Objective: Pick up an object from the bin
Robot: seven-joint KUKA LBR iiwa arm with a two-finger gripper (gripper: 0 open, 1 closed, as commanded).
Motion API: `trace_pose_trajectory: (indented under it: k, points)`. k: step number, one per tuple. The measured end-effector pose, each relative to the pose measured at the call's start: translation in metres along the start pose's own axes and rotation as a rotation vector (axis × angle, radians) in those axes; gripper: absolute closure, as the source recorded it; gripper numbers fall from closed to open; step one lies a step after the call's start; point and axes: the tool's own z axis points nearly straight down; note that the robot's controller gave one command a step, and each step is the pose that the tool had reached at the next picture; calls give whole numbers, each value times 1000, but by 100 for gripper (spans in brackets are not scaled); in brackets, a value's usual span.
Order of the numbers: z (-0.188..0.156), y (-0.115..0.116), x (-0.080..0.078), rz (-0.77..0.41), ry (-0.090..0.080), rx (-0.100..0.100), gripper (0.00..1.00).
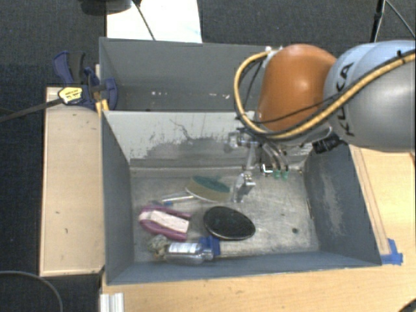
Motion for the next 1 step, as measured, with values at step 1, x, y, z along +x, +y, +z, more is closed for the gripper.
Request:
trace_pose_trajectory:
  k: [1]
  points:
    - [123, -14, 3, 20, -7, 0, 0]
